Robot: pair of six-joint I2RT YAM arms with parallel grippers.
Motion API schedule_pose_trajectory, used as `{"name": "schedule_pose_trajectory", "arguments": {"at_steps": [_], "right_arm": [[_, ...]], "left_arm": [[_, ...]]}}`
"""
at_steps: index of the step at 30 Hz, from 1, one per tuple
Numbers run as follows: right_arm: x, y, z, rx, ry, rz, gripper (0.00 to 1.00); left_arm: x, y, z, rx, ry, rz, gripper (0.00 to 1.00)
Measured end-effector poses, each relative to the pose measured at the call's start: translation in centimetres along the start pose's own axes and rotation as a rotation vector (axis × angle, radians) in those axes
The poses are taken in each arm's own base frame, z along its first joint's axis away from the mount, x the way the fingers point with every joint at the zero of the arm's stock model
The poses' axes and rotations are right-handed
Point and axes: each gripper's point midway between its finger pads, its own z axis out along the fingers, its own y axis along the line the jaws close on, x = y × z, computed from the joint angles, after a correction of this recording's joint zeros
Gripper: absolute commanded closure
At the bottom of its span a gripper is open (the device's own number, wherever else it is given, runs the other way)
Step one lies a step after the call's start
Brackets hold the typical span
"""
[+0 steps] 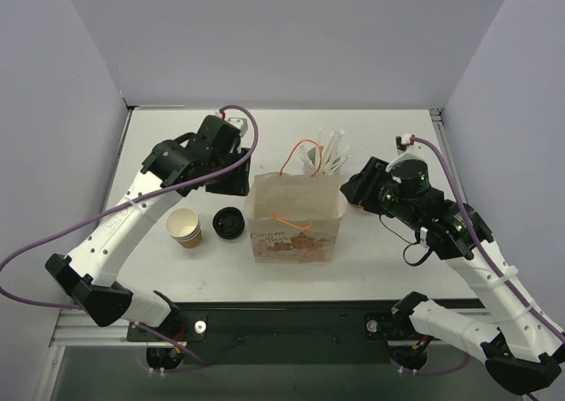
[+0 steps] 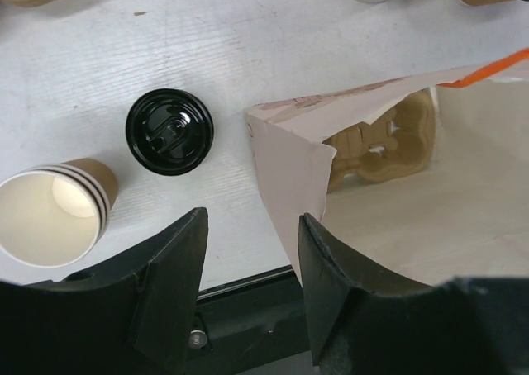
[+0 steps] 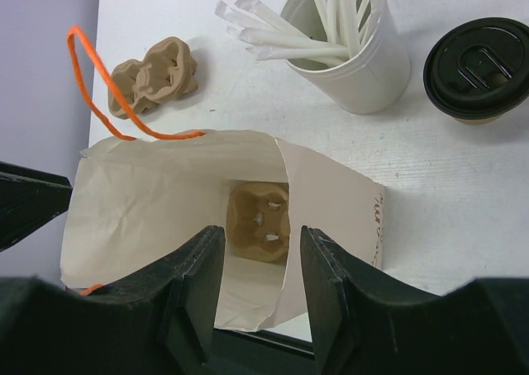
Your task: Pack the takeout coffee
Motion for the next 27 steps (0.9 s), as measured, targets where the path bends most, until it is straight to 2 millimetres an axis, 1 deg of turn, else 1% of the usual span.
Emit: {"name": "schedule_pose_trajectory", "arguments": {"at_steps": [2,5,8,11,14,16,18,20,22,23,25,27], "right_arm": [[0.2,-0.1,0.3,0.01,0.009,-0.003,0.58],[0.4,-0.3,0.7,0.025,0.018,-0.012,0.58],[0.4,-0.6,0.7,0.039,0.019,-0.024,0.58],[-0.1,-0.6,0.4,0.046,0.003,-0.03,0.58],[-0.8,-0.7,0.1,0.058,-0.02,-0.035,0.58],[-1.1,-0.9,0.0,0.072,-0.031,-0.048,0.58],[-1.6,-1.3,-0.3,0.094,-0.051,-0.067,0.58],[-2.3,-1.6,-0.6,0.117,-0.076,-0.088,0.58],[-3.4,-2.1,-1.0,0.147,-0.111,-0.108,0.58],[-4.0,-2.4,-1.2,0.163,-0.131,-0.118,0.58],[-4.9,-2.7,-1.5,0.185,-0.157,-0.127,0.58],[-5.3,-3.1,-1.4,0.205,-0.168,-0.14,0.58]], "left_arm": [[0.2,-0.5,0.3,0.028,0.006,0.006,0.45],[0.0,-1.0,0.5,0.057,-0.001,0.008,0.44],[-0.3,-0.9,0.4,0.053,-0.019,0.006,0.43],[-0.8,-0.9,-0.4,0.058,-0.055,0.002,0.43],[-1.7,-1.1,-1.6,0.089,-0.113,-0.007,0.43],[-1.8,-1.3,-2.2,0.115,-0.141,-0.01,0.43],[-1.6,-1.4,-2.3,0.131,-0.148,-0.011,0.44],[-1.0,-1.5,-2.0,0.141,-0.137,-0.01,0.45],[-0.4,-1.3,-1.4,0.135,-0.116,-0.007,0.45],[0.1,-1.2,-0.9,0.129,-0.1,-0.005,0.46],[0.7,-1.1,-0.4,0.127,-0.079,-0.002,0.47],[1.2,-1.2,0.1,0.134,-0.062,0.0,0.51]]}}
